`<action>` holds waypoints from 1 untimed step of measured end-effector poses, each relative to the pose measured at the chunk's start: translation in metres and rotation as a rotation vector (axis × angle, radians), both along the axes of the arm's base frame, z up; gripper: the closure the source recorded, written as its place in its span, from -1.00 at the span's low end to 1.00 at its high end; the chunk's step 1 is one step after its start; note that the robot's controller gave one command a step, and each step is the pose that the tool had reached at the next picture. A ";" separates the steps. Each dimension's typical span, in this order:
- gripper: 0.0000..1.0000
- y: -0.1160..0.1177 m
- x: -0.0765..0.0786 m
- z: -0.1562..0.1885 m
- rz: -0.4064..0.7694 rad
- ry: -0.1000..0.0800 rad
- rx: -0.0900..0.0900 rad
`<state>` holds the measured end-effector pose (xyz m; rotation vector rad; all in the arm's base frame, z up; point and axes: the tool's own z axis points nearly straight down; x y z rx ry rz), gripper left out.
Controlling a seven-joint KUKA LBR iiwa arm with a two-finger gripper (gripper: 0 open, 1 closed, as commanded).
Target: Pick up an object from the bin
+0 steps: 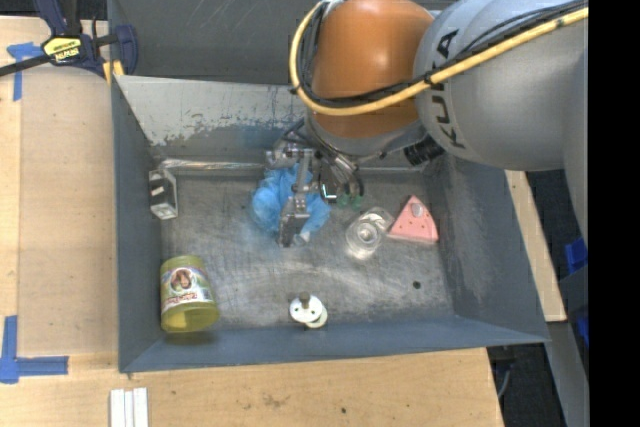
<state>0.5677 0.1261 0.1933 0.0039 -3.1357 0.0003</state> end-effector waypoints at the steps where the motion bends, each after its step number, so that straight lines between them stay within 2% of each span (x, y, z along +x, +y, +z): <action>1: -1.00 -0.001 0.002 0.005 -0.002 -0.009 0.001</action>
Offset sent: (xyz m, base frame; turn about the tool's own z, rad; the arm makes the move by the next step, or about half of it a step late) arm 0.0524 -0.0305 -0.1189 0.0087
